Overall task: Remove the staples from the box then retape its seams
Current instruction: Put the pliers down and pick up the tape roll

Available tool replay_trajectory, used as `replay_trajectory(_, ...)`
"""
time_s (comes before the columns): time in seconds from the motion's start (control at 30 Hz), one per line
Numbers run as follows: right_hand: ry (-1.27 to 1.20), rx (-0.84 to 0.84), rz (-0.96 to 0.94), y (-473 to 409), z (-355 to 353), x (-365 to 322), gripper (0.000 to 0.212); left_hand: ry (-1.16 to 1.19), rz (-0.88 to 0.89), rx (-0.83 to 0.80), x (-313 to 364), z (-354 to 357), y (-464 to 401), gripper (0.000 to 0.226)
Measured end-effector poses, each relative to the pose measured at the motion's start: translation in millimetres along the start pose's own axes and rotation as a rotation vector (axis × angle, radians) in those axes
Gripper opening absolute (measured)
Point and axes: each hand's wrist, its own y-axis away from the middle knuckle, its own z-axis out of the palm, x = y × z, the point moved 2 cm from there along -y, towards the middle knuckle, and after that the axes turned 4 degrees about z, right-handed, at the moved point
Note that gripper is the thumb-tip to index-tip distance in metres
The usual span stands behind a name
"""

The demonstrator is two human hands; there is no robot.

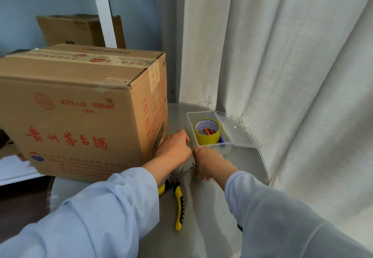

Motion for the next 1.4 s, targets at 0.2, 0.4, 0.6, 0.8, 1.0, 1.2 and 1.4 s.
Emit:
replay_trajectory(0.2, 0.076, 0.097, -0.006, -1.1, 2.7, -3.7, 0.053, 0.006, -0.011, -0.003, -7.6, 3.1, 0.6, 0.039)
replay_trajectory(0.4, -0.033, 0.044, 0.058, -3.4, -1.2, 20.1, 0.026, -0.038, 0.076, 0.011, -4.0, 2.2, -9.6, 0.037)
replay_trajectory(0.6, -0.184, 0.154, 0.117, -1.5, -52.4, 43.6, 0.033, -0.028, 0.155, 0.030, 12.9, 1.3, -38.7, 0.036)
replay_trajectory(0.8, -0.367, 0.185, 0.164, -17.5, -70.1, 59.8, 0.028, -0.238, 0.186, -0.116, 13.4, 21.9, -59.1, 0.042)
replay_trajectory(1.0, -0.496, 0.195, 0.194, -27.5, -72.3, 72.2, 0.031, -0.214, 0.156, -0.178, 22.6, 32.4, -76.3, 0.041)
replay_trajectory(1.2, -0.507, 0.229, 0.185, -31.9, -77.4, 75.5, 0.033, -0.178, 0.164, -0.146, 24.3, 34.3, -69.7, 0.045)
replay_trajectory(1.4, -0.598, 0.266, 0.185, -36.7, -80.6, 74.9, 0.029, -0.104, 0.215, -0.053, 22.9, 22.0, -50.8, 0.028)
